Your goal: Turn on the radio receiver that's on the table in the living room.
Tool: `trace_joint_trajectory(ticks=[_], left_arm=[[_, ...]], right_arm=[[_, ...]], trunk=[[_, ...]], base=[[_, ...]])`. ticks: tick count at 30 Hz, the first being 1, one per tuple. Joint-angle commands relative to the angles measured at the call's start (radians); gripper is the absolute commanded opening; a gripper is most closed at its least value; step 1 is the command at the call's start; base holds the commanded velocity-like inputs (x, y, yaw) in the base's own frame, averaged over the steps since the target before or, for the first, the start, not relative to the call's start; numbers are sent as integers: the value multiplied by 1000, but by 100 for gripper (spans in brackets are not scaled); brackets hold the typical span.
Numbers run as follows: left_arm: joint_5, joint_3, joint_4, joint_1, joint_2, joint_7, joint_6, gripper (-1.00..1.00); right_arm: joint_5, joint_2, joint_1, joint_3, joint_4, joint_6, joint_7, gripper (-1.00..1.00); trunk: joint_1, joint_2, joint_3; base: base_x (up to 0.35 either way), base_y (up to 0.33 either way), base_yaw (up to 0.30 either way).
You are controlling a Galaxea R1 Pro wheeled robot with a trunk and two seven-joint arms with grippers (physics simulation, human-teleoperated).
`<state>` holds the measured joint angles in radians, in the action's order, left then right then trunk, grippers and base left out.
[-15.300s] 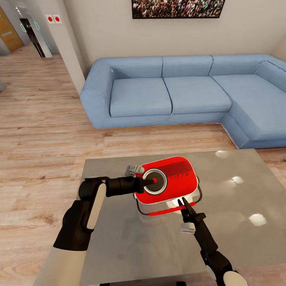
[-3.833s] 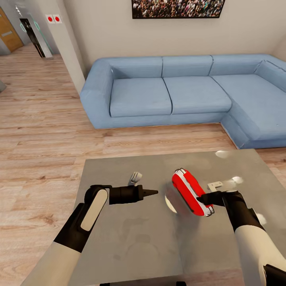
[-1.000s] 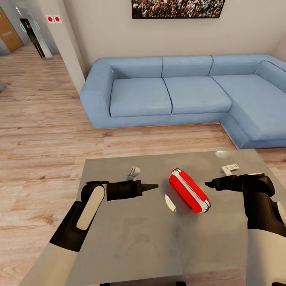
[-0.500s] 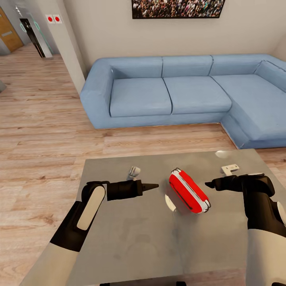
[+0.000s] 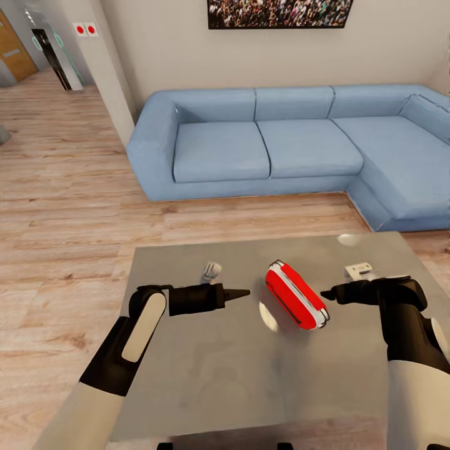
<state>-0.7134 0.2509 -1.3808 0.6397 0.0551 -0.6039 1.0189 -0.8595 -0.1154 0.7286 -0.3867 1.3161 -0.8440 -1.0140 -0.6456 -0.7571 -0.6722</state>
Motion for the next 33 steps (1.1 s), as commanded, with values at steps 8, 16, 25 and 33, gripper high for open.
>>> trace_joint_trajectory(ticks=[8, 16, 25, 33], left_arm=[[-5, -1, -4, 0, 0, -1, 3, -100], [0, -1, -4, 0, 0, 2, 1, -100], [3, -1, -4, 0, 0, -1, 0, -100], [5, 1, -4, 0, 1, -2, -1, -100]], right_arm=[[0, -1, 0, 0, -1, 0, 0, 100], [-2, -1, 0, 0, -2, 1, -3, 100], [-2, -1, 0, 0, -2, 0, -3, 100], [4, -1, 0, -1, -2, 3, -3, 100]], trunk=[[0, 0, 0], [0, 0, 0], [0, 0, 0], [0, 0, 0]], base=[[-327, 0, 0], [-347, 0, 0], [-205, 0, 0], [-13, 0, 0]])
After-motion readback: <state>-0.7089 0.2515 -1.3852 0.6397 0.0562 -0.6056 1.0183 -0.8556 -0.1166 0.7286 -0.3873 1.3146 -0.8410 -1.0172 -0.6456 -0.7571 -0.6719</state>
